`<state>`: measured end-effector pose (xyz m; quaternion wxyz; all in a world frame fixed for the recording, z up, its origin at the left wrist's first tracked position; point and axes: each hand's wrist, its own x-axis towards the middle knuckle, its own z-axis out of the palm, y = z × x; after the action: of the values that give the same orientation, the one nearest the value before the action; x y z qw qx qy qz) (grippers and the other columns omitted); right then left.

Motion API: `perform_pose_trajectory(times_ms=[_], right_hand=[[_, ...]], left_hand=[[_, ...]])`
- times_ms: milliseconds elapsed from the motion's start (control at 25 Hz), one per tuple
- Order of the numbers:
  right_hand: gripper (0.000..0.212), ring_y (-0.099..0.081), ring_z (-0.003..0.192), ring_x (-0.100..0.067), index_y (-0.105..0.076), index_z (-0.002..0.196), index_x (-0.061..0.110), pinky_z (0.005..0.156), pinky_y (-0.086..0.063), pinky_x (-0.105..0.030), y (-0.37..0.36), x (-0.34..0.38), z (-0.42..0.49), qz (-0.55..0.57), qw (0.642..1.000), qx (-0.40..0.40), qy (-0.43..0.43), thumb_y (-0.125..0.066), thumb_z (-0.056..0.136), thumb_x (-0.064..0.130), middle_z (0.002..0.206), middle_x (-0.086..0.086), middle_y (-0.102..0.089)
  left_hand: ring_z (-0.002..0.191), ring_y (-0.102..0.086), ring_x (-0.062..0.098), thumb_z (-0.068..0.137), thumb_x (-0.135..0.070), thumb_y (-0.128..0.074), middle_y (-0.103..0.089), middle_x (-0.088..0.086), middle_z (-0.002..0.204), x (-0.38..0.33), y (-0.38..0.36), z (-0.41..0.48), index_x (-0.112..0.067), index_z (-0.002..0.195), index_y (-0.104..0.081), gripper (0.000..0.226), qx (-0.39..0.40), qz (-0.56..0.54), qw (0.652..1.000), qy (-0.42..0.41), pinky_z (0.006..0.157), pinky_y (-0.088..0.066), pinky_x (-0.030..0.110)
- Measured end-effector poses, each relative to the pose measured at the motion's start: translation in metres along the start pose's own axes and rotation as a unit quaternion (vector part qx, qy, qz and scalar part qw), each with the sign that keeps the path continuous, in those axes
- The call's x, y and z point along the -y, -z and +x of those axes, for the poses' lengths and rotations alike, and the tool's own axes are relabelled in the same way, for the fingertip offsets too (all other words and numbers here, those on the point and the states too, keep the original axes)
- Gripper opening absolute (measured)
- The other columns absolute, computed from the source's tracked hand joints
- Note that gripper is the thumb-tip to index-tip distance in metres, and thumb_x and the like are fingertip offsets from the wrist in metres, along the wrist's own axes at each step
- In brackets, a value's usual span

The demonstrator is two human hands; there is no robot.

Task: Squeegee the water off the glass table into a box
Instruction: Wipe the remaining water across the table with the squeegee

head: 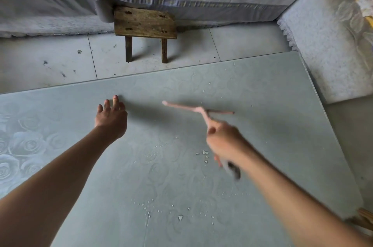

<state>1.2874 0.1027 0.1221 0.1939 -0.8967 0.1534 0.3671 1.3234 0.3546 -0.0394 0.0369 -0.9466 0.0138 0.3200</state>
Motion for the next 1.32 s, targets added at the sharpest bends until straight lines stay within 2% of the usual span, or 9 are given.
perform_pose_trajectory(times_ms=[80, 240, 360, 440, 520, 560, 800, 1080, 1320], right_hand=[[0.071, -0.067, 0.089, -0.033, -0.014, 0.148, 0.046, 0.075, -0.056, -0.037, 0.008, -0.001, 0.021, 0.022, 0.999, -0.014, -0.042, -0.032, 0.09, 0.01, 0.095, -0.013, -0.065], [0.073, -0.059, 0.061, -0.021, 0.011, 0.144, 0.052, 0.051, -0.044, -0.026, -0.062, -0.026, -0.019, -0.022, 0.999, -0.031, -0.011, -0.032, 0.096, 0.019, 0.074, -0.008, -0.06], [0.071, -0.055, 0.058, -0.015, 0.014, 0.137, 0.061, 0.057, -0.048, -0.027, -0.097, -0.034, -0.073, 0.007, 1.0, 0.024, 0.011, -0.032, 0.097, 0.026, 0.068, -0.001, -0.056], [0.06, -0.057, 0.057, -0.017, -0.005, 0.136, 0.062, 0.059, -0.052, -0.027, -0.085, -0.039, -0.085, -0.009, 0.999, 0.041, 0.027, -0.032, 0.095, 0.029, 0.07, -0.002, -0.059], [0.025, -0.062, 0.06, -0.023, -0.04, 0.12, 0.034, 0.059, -0.056, -0.034, -0.056, -0.042, -0.062, -0.035, 0.999, -0.001, 0.037, -0.033, 0.096, 0.032, 0.075, -0.006, -0.062], [0.019, -0.064, 0.062, -0.028, -0.045, 0.109, 0.024, 0.058, -0.055, -0.037, -0.039, -0.04, -0.043, -0.03, 0.998, -0.029, 0.039, -0.033, 0.097, 0.032, 0.078, -0.01, -0.063], [0.023, -0.05, 0.044, -0.017, -0.051, 0.117, 0.023, 0.04, -0.04, -0.023, -0.016, -0.026, 0.042, 0.143, 0.988, -0.028, 0.048, -0.04, 0.096, 0.025, 0.07, -0.003, -0.053], [0.043, -0.046, 0.038, -0.01, -0.04, 0.128, 0.059, 0.039, -0.041, -0.025, -0.112, -0.121, -0.068, 0.213, 0.975, 0.023, 0.056, -0.044, 0.096, 0.03, 0.059, 0.006, -0.052], [0.04, -0.047, 0.061, -0.008, -0.049, 0.135, 0.028, 0.061, -0.038, -0.022, -0.065, -0.121, -0.064, 0.099, 0.976, -0.047, 0.191, -0.05, 0.095, 0.024, 0.074, 0.01, -0.056]], left_hand=[[0.146, -0.006, 0.035, 0.094, -0.007, -0.033, 0.005, 0.014, 0.159, 0.001, -0.003, 0.001, -0.004, 0.15, -0.013, 0.059, -0.006, -0.014, 1.0, -0.002, 0.118, -0.014, 0.047], [0.147, -0.001, 0.03, 0.091, -0.005, -0.037, 0.007, 0.008, 0.16, 0.004, -0.007, -0.004, -0.008, 0.151, -0.012, 0.065, -0.019, -0.052, 0.998, -0.006, 0.118, -0.011, 0.05], [0.148, 0.004, 0.024, 0.089, -0.003, -0.041, 0.009, 0.005, 0.161, 0.007, -0.01, -0.01, -0.012, 0.152, -0.011, 0.071, -0.05, -0.11, 0.993, 0.01, 0.118, -0.003, 0.05], [0.148, 0.01, 0.021, 0.088, 0.0, -0.042, 0.012, 0.006, 0.16, 0.003, -0.016, -0.026, -0.011, 0.153, -0.004, 0.076, -0.085, -0.132, 0.988, 0.013, 0.119, 0.001, 0.049], [0.147, 0.012, 0.021, 0.085, 0.002, -0.04, 0.014, 0.006, 0.16, -0.002, -0.028, -0.045, -0.009, 0.153, -0.002, 0.079, -0.116, -0.128, 0.985, 0.005, 0.119, 0.001, 0.047], [0.147, 0.012, 0.02, 0.085, 0.002, -0.04, 0.013, 0.007, 0.16, -0.003, -0.034, -0.054, -0.009, 0.153, -0.003, 0.078, -0.121, -0.125, 0.985, -0.001, 0.119, 0.002, 0.046], [0.148, 0.006, 0.019, 0.086, 0.001, -0.039, 0.004, 0.007, 0.161, -0.004, -0.068, -0.108, -0.009, 0.153, -0.011, 0.073, -0.129, -0.136, 0.982, 0.01, 0.119, 0.001, 0.042], [0.148, -0.005, 0.021, 0.095, -0.011, -0.04, -0.009, 0.007, 0.16, -0.034, -0.063, -0.137, -0.013, 0.152, -0.016, 0.062, -0.142, -0.198, 0.97, -0.019, 0.12, -0.006, 0.038], [0.143, -0.025, 0.02, 0.101, -0.033, -0.036, -0.028, 0.003, 0.156, -0.09, -0.023, -0.119, -0.017, 0.151, -0.023, 0.054, -0.16, -0.197, 0.962, -0.103, 0.114, -0.02, 0.033]])
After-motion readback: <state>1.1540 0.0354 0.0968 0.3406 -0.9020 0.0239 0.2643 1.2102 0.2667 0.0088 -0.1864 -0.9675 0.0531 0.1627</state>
